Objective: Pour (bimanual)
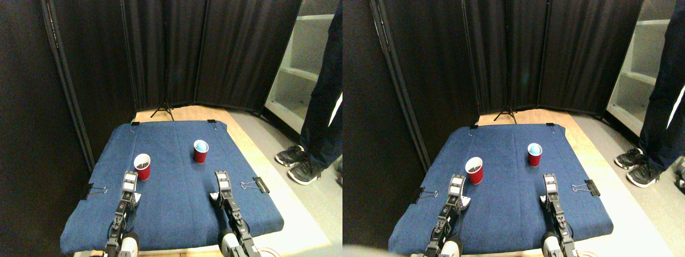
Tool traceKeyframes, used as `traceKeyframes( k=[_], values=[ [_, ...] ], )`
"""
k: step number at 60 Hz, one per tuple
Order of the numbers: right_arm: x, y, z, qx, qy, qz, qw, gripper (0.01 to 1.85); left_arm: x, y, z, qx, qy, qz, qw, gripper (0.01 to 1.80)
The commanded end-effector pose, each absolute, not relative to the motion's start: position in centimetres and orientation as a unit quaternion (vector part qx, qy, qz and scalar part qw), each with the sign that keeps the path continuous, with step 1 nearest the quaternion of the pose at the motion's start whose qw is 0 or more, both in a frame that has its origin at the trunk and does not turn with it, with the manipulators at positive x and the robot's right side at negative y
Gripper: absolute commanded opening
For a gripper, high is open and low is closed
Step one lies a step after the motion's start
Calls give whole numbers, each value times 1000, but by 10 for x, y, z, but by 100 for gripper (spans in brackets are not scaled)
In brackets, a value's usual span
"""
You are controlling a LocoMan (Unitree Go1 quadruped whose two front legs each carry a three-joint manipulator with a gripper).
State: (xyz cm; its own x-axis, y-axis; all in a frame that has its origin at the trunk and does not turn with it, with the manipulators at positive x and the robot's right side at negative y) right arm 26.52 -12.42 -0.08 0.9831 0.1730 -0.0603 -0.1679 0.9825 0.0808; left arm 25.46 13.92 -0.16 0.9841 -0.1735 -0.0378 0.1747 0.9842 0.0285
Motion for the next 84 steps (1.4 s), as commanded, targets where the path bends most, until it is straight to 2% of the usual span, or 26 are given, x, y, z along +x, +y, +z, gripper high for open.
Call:
traceKeyframes(
  k=[1,3,10,18,26,32,44,53,59,62,65,74,75,84],
  values=[
    [273,-124,6,52,-26,103,993,60,258,140,9,9,-20,-91,996,66],
    [276,-123,10,62,-44,111,991,60,258,139,12,3,-27,-94,995,63],
    [281,-122,18,86,-73,114,987,58,260,137,17,-35,-33,-82,995,65],
    [288,-123,27,194,-76,106,972,61,263,134,19,-104,-42,-57,992,69],
    [296,-125,29,232,-79,102,964,68,264,132,22,-162,-45,-32,985,76],
    [302,-125,31,281,-62,76,955,71,266,128,28,-217,-53,-11,975,78],
    [314,-122,31,350,-48,80,932,78,275,124,30,-295,-47,10,954,78],
    [323,-120,30,443,-21,68,894,82,289,128,22,-398,-35,53,915,79],
    [326,-118,29,484,-5,48,874,84,294,130,18,-419,-28,62,905,82],
    [328,-117,28,525,4,36,851,87,298,131,12,-436,-28,73,896,87],
    [329,-116,27,526,5,33,850,88,300,132,10,-448,-27,80,890,89],
    [336,-114,23,576,20,30,817,86,305,137,-1,-484,-29,100,869,96],
    [337,-113,22,606,35,23,794,84,306,139,-4,-492,-26,102,864,99],
    [343,-108,15,639,44,19,768,77,303,139,-11,-518,-24,110,848,100]
  ],
)
